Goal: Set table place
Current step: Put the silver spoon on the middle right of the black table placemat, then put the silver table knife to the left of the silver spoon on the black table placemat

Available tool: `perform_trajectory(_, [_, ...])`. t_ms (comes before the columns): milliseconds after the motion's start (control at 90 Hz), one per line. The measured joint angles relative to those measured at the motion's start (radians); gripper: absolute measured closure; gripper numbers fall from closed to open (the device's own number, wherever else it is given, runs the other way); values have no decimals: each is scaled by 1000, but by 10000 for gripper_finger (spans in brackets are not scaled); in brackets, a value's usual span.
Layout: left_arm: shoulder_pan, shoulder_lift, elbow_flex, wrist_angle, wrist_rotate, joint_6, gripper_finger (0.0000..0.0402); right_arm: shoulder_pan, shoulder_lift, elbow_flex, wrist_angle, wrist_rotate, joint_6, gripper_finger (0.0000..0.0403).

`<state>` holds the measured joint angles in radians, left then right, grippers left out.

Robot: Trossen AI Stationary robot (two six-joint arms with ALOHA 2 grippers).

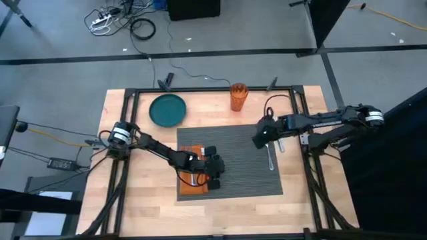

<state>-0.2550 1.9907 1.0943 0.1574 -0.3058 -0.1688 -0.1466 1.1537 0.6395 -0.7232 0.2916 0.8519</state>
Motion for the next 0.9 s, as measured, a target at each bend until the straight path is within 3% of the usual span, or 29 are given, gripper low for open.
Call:
perform_trajectory(256, [0,0,0,4,0,3,308,-156,-93,-24,-92,107,-73,373])
perform_trajectory(500, [-2,0,0,-54,35,-21,308,-312,-9,-89,-28,12,-182,327])
perform_trajectory(689, [-5,-7,3,-160,34,-58,308,-337,31,-116,90,-32,-237,279])
perform_trajectory(900, [-19,-9,6,-219,39,-76,308,-337,33,-116,70,-5,-270,260])
